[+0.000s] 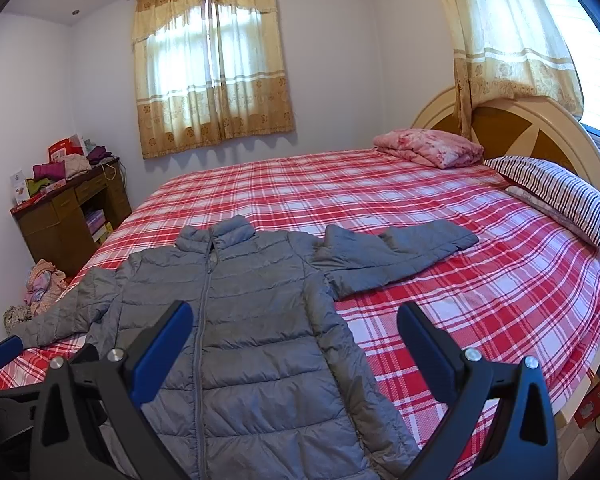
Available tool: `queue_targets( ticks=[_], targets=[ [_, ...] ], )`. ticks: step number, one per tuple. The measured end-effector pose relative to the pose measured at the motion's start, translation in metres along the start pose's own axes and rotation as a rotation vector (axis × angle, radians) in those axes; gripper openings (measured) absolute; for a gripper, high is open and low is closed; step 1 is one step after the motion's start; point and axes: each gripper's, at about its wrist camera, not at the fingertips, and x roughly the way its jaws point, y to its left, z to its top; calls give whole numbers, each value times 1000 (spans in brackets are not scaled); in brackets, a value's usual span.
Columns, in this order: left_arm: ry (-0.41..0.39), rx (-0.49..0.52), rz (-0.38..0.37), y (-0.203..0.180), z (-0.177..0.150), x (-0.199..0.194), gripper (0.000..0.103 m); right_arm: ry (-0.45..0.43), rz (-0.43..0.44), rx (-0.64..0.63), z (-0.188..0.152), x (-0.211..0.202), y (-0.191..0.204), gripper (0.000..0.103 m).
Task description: Fold large clothes
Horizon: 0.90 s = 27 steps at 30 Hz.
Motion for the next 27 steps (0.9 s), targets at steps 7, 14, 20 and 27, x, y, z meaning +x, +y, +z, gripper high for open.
queue_targets(
  ticks=[7,14,20,27],
  targets=[
    [-1,1,-2,0,0,-1,102,1,-2,1,0,-1,0,103],
    [0,1,-7,-1,0,-2,102,2,-1,-1,1,-2,-1,103],
    [0,2,-13,-2,-1,-3,102,2,0,1,0,-1,-1,103],
    [3,5,-14,-2,-1,-2,102,4,2,-3,0,-1,-1,103]
  ],
)
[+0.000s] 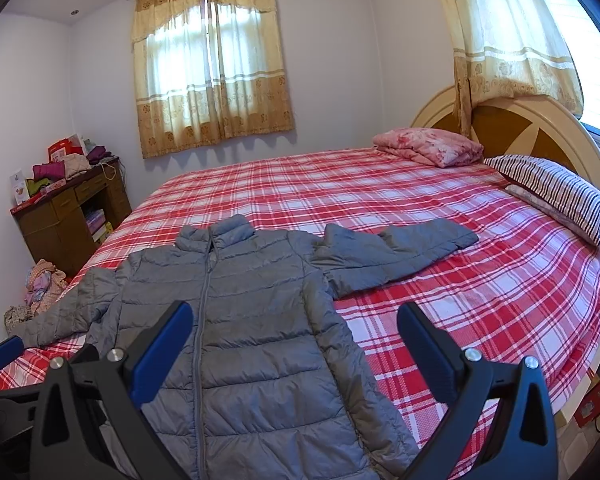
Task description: Fold large clothes
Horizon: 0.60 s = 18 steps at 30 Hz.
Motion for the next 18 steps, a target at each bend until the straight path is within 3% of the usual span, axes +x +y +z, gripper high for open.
queue_targets(
  ticks=[18],
  targets=[
    [2,-7,-5,1,1,2,102,7,5,-3,1,3,2,103]
  ],
)
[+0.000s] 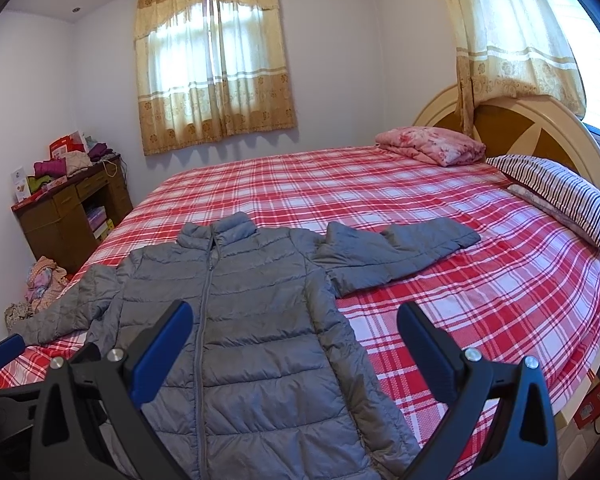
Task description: Fold large clothes
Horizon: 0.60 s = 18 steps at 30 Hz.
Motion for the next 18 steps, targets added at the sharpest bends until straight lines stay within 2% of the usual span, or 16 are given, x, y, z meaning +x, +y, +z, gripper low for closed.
queue_targets(
  ticks=[9,18],
  targets=[
    [0,7,1,0,2,4,102,-5,-7,26,3,5,-17,103],
    [40,23,-34,-9,23,46,102,50,-60,120,16,39,-89,103]
  ],
)
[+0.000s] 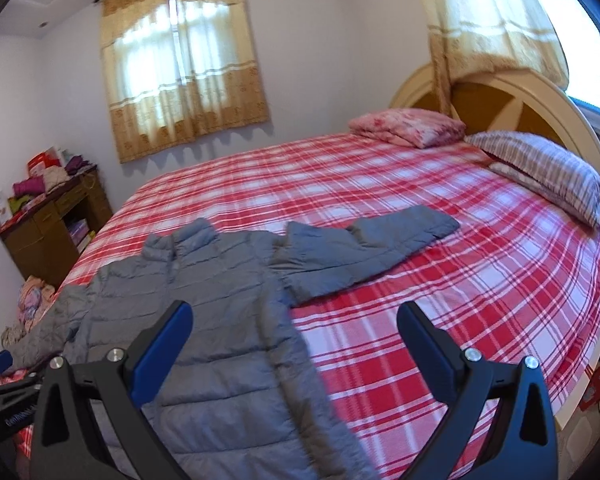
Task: Fold large clothes
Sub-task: 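Grasp the jacket sleeve cuff nearest the right tool with the right tool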
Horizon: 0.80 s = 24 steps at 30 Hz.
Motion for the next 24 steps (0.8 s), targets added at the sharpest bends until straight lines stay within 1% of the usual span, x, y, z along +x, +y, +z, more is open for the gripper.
queue_targets(
  ticks=[3,5,7,10,12,13,14,15,17,21,23,24],
  targets=[
    [13,34,-25,-5,5,18,102,12,-40,52,10,18,-38,103],
    [41,40,-51,-1,9,36,102,34,-64,121,20,38,-72,103],
    [70,33,-56,5,16,52,102,58,-79,188,30,60,-106,103],
    [79,-15,-31,22,25,74,102,81,-120,354,44,105,-175,103],
    [72,-17,-29,30,32,87,102,76,-137,445,51,128,-207,101],
    [75,-10,-36,33,34,94,102,98,-144,502,55,149,-230,100],
    [81,-5,-43,37,37,103,102,108,-141,529,58,161,-240,96],
    [88,-7,-40,40,38,111,102,117,-126,549,61,177,-250,95],
    [94,-23,-24,47,42,122,102,134,-154,545,67,202,-260,86],
    [97,-112,-32,68,46,141,102,164,-195,563,73,250,-267,85],
    [93,-147,-40,75,44,148,102,178,-199,597,70,266,-271,78],
    [94,-164,-40,80,43,152,102,186,-202,622,68,276,-274,78]
  ],
)
